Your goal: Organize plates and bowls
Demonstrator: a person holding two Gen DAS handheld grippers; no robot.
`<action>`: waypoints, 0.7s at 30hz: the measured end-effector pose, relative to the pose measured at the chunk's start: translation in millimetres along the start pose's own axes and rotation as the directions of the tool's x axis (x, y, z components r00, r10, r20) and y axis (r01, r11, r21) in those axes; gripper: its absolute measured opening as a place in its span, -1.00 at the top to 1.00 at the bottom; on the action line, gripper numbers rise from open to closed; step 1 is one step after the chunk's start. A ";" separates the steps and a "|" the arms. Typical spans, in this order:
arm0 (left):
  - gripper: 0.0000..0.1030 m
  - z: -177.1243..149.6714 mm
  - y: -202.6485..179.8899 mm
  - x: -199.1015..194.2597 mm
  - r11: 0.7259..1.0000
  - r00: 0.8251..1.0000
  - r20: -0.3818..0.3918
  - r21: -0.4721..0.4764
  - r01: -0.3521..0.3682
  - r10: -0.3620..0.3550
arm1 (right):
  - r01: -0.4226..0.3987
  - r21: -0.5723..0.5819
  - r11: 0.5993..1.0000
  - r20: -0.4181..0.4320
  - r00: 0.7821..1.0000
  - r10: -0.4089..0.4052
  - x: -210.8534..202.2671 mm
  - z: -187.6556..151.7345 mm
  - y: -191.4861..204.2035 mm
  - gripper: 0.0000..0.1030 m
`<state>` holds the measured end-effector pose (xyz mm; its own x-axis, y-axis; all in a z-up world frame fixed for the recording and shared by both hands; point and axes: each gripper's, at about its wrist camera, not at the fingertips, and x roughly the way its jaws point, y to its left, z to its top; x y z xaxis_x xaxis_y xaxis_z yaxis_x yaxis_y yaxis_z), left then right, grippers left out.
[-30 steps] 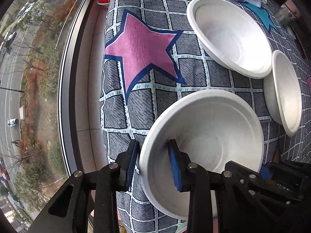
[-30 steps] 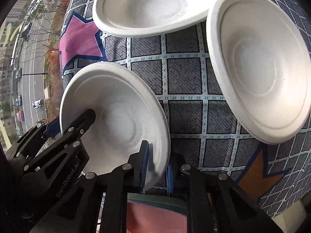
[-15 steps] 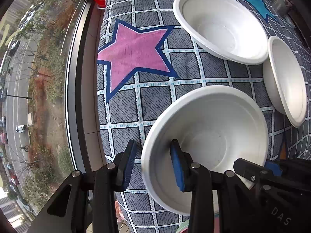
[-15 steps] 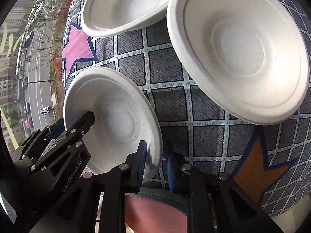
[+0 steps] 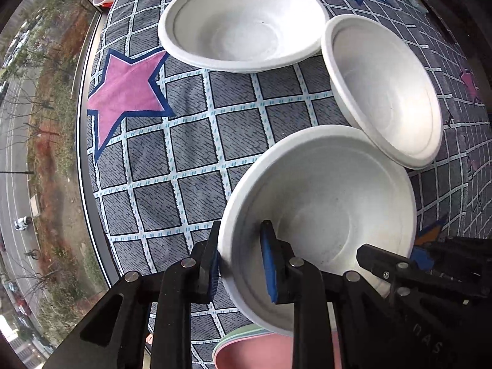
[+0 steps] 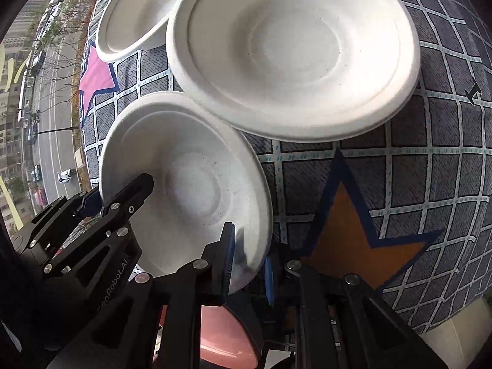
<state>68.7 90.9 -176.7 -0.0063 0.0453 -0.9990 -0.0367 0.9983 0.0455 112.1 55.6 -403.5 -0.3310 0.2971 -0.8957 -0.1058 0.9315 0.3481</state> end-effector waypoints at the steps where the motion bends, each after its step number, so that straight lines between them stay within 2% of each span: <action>1: 0.49 0.2 -4.5 -1.5 1.000 1.000 -0.002 0.005 0.002 -0.002 | 0.002 0.002 1.000 0.002 1.000 -0.002 -2.1 -1.8 -5.6 0.64; 9: 0.49 -1.7 -47.8 -2.8 0.999 1.000 -0.025 0.035 -0.004 0.004 | 0.012 0.002 1.000 0.003 1.000 -0.012 -15.6 -22.1 -48.0 0.63; 17: 0.48 -17.0 -94.1 -6.8 0.999 0.998 -0.052 0.044 -0.018 0.020 | 0.017 -0.029 0.999 0.001 1.000 -0.017 -28.2 -40.4 -84.5 0.63; 21: 0.48 -20.8 -125.9 -8.1 0.999 0.998 -0.062 0.041 -0.013 0.016 | 0.042 -0.045 0.998 0.016 0.999 -0.041 -38.0 -50.6 -106.9 0.63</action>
<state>52.6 -36.0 -174.2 -0.0688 0.0588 -0.9959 0.0046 0.9983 0.0586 88.5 -65.9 -392.7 -0.3113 0.2617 -0.9136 -0.1617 0.9327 0.3223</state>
